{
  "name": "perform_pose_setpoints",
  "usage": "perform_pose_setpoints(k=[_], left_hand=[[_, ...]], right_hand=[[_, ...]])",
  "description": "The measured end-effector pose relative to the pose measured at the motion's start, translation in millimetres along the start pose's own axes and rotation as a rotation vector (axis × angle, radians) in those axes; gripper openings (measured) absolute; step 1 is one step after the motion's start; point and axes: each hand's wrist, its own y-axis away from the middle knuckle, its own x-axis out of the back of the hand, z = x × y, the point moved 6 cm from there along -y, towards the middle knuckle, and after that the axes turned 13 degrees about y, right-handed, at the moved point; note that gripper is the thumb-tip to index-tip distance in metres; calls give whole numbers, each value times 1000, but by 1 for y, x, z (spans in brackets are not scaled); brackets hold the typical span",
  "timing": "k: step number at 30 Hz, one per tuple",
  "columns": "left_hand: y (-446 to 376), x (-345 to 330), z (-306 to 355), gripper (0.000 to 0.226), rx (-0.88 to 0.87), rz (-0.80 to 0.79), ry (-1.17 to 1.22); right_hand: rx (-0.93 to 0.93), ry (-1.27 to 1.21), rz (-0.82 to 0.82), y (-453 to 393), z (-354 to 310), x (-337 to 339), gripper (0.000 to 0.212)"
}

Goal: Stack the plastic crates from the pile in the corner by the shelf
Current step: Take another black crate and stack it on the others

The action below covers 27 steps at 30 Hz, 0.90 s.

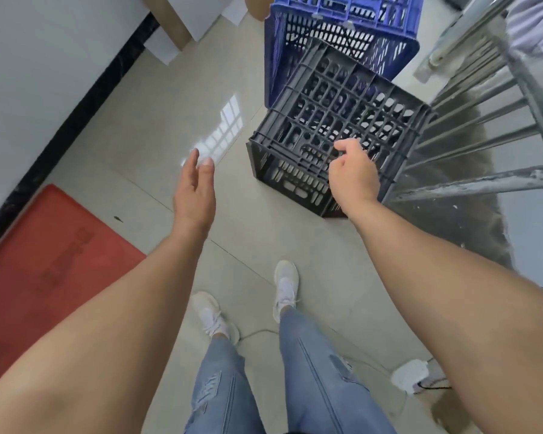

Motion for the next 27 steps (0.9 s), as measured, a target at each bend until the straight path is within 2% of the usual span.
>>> perform_pose_setpoints(k=[5, 10, 13, 15, 18, 21, 24, 27], left_hand=[[-6, -2, -26, 54, 18, 42, -14], [-12, 3, -52, 53, 51, 69, -56], [-19, 7, -61, 53, 54, 76, -55], [-24, 11, -65, 55, 52, 81, -49], [-33, 22, -74, 56, 51, 95, -22], [-40, 36, -86, 56, 57, 95, 3], [-47, 54, -102, 58, 73, 91, 18], [-52, 73, -116, 68, 95, 91, 29]], right_hand=[[89, 156, -90, -27, 14, -25, 41], [244, 370, -275, -36, 2, -56, 47], [234, 411, -326, -38, -3, -76, 52], [193, 413, -293, -38, -7, -84, 52], [159, 433, -102, -34, -13, -86, 47], [208, 454, 58, -28, -16, -88, 45], [236, 460, 88, -29, -21, -95, 40], [224, 516, 45, -32, -26, -103, 47]])
